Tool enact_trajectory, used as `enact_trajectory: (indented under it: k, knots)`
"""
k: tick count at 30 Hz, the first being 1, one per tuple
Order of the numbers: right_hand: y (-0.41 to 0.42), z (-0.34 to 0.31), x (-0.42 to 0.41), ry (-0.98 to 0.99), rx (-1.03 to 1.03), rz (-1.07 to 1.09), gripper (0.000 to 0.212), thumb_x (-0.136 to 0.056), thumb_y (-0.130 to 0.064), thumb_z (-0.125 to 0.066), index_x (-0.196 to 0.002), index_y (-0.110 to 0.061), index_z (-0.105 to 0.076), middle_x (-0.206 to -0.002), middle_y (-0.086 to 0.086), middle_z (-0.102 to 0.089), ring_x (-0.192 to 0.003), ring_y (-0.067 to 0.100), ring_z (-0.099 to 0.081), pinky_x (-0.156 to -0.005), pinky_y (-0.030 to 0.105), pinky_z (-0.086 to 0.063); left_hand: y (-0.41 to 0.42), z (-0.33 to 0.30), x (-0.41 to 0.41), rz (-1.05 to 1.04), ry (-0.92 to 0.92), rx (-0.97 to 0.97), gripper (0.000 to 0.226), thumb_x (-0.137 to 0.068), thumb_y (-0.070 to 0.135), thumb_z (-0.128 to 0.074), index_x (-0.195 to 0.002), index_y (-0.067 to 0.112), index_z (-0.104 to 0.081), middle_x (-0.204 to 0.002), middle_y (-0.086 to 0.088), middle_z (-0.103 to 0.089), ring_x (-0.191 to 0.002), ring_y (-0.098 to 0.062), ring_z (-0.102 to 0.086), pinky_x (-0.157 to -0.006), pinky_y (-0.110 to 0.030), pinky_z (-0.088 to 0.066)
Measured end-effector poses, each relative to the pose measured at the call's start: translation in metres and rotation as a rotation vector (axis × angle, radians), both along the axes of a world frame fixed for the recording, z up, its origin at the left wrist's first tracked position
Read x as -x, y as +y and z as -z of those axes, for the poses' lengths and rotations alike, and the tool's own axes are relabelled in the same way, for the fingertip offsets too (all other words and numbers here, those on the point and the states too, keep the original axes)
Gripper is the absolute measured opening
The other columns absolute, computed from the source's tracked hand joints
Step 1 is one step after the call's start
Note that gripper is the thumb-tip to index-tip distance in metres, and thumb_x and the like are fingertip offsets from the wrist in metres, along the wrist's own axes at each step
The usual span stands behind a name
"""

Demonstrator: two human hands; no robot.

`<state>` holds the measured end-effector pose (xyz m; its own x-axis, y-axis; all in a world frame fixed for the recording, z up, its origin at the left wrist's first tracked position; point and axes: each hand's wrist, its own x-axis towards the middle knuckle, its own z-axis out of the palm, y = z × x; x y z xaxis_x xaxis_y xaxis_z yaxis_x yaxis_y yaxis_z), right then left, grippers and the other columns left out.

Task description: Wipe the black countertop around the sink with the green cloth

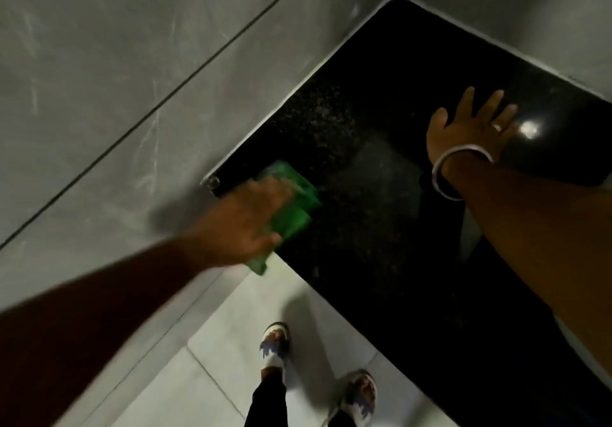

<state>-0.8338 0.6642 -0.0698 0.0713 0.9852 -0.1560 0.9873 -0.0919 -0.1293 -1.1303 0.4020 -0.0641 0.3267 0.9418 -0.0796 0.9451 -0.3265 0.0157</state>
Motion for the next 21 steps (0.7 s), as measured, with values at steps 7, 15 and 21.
enact_trajectory:
  k: [7,15,21]
  knots:
    - [0.004,-0.009,-0.003,0.032,0.057,-0.028,0.062,-0.095,-0.052,-0.018,-0.151,-0.027,-0.013,-0.162,0.014,-0.001,-0.146,0.043,0.003,-0.117,0.054,0.003,-0.023,0.013,-0.101,0.081,-0.181,-0.035,0.072,-0.094,0.051,-0.04,-0.152,0.009,-0.031,-0.159,-0.014,-0.029,-0.15,-0.031,-0.02,-0.122,-0.049,-0.016]
    - [-0.118,-0.077,-0.045,0.307,0.215,-0.445,0.04,-0.095,-0.017,-0.046,-0.132,-0.002,-0.053,-0.137,0.024,-0.053,-0.127,0.036,-0.05,-0.109,0.037,-0.032,-0.034,-0.003,-0.149,0.595,-0.178,0.115,0.065,-0.096,0.052,-0.039,-0.152,0.021,-0.028,-0.161,-0.005,-0.029,-0.15,-0.023,-0.021,-0.122,-0.041,-0.01]
    - [-0.224,-0.092,-0.032,-0.157,0.471,-0.834,0.079,-0.068,-0.057,-0.071,-0.135,-0.02,-0.05,-0.124,0.011,-0.058,-0.113,0.033,-0.055,-0.095,0.038,-0.046,-0.036,-0.001,-0.094,0.247,-0.261,0.096,0.054,-0.069,0.054,-0.073,-0.11,0.023,-0.059,-0.134,-0.008,-0.059,-0.133,-0.031,-0.048,-0.108,-0.05,-0.041]
